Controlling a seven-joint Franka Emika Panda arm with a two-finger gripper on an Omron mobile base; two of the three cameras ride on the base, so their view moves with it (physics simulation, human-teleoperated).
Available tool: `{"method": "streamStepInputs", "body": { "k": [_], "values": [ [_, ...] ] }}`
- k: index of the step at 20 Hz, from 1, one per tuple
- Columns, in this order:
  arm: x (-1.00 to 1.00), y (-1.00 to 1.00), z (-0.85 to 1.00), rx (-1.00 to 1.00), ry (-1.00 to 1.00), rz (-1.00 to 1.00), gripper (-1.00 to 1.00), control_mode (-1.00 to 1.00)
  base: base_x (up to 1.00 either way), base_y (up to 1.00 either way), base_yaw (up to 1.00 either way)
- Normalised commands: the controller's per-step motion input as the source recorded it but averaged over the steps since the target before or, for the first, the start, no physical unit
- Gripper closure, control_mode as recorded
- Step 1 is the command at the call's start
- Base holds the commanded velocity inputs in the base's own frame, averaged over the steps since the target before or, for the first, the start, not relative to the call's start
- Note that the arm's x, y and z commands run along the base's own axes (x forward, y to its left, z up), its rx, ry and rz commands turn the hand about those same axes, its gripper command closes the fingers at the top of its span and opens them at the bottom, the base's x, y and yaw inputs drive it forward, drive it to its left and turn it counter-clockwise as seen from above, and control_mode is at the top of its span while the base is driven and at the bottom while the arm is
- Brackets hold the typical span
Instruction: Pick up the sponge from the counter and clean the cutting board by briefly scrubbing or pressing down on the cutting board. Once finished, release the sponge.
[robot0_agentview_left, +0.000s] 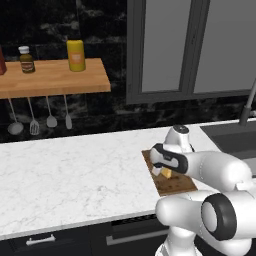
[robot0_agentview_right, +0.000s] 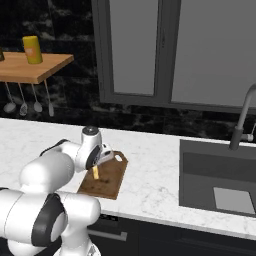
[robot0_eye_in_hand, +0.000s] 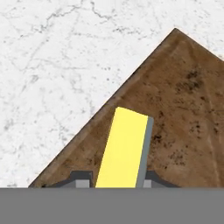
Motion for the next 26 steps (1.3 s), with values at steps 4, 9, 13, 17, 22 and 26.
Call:
{"method": "streamStepInputs", "body": {
  "k": [4, 9, 13, 17, 22, 26],
  "values": [
    [0.00, -0.50, -0.07, 0.00, -0.09, 0.00, 1.00, -1.00, 0.00, 0.00, 0.00],
    [0.00, -0.52, -0.03, 0.00, -0.06, 0.00, 1.00, -1.00, 0.00, 0.00, 0.00],
    [0.00, -0.47, 0.00, 0.00, -0.03, 0.00, 1.00, -1.00, 0.00, 0.00, 0.00],
    [0.00, -0.18, 0.00, 0.00, 0.00, 0.00, 1.00, -1.00, 0.00, 0.00, 0.00],
    [0.00, 0.02, 0.05, 0.01, 0.05, 0.00, 1.00, -1.00, 0.00, 0.00, 0.00],
    [0.00, 0.20, 0.08, 0.03, 0.08, -0.01, 1.00, -1.00, 0.00, 0.00, 0.00]
  ]
}}
